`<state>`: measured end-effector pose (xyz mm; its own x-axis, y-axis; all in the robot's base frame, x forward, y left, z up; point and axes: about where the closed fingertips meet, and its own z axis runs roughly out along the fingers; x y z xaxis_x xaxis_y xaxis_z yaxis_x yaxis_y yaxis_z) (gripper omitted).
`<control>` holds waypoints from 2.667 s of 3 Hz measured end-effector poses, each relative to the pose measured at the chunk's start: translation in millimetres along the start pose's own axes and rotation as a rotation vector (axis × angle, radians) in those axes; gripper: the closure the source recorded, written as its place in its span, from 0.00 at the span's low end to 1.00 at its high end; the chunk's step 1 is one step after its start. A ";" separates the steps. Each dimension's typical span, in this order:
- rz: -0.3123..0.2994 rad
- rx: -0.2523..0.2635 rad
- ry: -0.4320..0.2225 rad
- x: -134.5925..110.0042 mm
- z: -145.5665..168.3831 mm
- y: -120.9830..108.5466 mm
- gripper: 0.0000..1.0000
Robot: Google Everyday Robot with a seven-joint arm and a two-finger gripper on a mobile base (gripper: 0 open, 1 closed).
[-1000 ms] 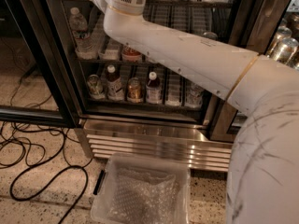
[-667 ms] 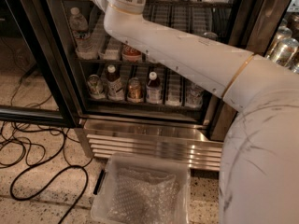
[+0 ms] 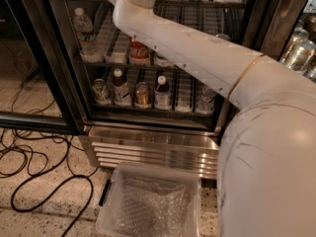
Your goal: Pick coke can from top shelf of fridge
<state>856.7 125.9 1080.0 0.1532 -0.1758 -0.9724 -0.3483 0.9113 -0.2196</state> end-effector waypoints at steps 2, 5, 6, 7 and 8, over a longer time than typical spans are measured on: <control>0.000 0.004 0.003 2.6 3.9 -2.2 0.27; -0.003 -0.009 0.004 6.6 8.9 2.8 0.09; -0.003 -0.009 0.004 6.2 9.0 5.1 0.09; -0.004 -0.011 0.008 9.8 16.5 2.1 0.17; -0.004 -0.011 0.008 9.3 14.2 3.5 0.22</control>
Offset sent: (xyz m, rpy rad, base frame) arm 0.0390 -0.0120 -0.0045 0.0064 0.0227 -0.0144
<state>870.0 132.8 1071.3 0.1476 -0.1827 -0.9720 -0.3578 0.9063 -0.2247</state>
